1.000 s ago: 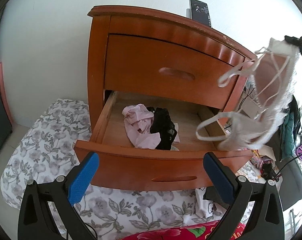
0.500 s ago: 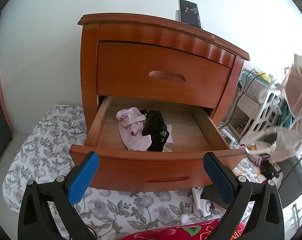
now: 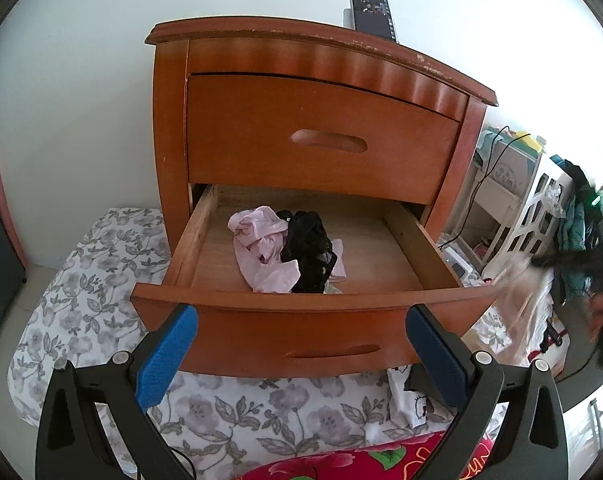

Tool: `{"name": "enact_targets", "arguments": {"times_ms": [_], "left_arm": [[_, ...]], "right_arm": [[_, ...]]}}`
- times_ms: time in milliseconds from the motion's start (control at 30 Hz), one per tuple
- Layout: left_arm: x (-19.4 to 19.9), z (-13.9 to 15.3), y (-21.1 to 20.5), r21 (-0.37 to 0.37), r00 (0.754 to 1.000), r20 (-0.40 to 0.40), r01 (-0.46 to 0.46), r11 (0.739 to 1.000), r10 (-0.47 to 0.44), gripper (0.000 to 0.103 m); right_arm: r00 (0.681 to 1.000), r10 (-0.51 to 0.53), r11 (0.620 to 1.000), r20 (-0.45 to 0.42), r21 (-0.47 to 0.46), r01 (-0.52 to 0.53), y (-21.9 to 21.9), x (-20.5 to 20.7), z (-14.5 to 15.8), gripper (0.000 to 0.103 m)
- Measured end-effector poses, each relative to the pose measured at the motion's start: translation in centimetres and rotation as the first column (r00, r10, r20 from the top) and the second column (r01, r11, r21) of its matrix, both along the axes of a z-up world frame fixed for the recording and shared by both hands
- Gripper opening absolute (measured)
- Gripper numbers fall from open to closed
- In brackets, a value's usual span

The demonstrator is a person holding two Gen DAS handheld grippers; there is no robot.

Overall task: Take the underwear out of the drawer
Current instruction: 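Carry the white lace bra over the bedspread with the right tool, then lower the white lace bra onto the bedspread and open the right tool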

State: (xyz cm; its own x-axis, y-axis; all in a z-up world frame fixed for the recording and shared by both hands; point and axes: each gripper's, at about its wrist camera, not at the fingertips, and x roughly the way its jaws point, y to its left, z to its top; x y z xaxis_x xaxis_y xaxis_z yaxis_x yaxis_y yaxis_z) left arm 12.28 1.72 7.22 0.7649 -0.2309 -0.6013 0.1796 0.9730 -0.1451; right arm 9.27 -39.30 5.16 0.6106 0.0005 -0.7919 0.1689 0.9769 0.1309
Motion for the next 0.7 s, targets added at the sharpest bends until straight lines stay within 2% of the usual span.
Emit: {"name": "enact_targets", "arguments": {"times_ms": [100,167,300,567,700], "left_arm": [[0.2,-0.3,0.2,0.002,1.0,-0.007,-0.005,1.0,0.005,0.103],[0.3,-0.5,0.3,0.002,1.0,-0.013,-0.009,1.0,0.009,0.103],[0.5,-0.8,0.4,0.0,1.0,-0.023,-0.014,1.0,0.014,0.103],[0.3,-0.7,0.2,0.002,1.0,-0.016,-0.001,1.0,0.001,0.103],[0.5,-0.8,0.3,-0.002,1.0,-0.022,-0.011,1.0,0.011,0.103]], "right_arm": [[0.997,0.016,0.997,-0.075,0.076,-0.011,1.1,1.4,-4.2,0.006],[0.993,0.031,0.996,-0.11,0.091,-0.021,2.3,2.2,-6.0,0.006],[0.989,0.044,0.996,-0.142,0.085,-0.033,3.1,2.7,-7.5,0.006],[0.983,0.039,0.998,-0.182,0.06,-0.029,3.7,3.4,-8.0,0.006],[0.99,0.003,0.999,-0.142,0.044,0.003,1.8,3.2,-5.8,0.006]]}}
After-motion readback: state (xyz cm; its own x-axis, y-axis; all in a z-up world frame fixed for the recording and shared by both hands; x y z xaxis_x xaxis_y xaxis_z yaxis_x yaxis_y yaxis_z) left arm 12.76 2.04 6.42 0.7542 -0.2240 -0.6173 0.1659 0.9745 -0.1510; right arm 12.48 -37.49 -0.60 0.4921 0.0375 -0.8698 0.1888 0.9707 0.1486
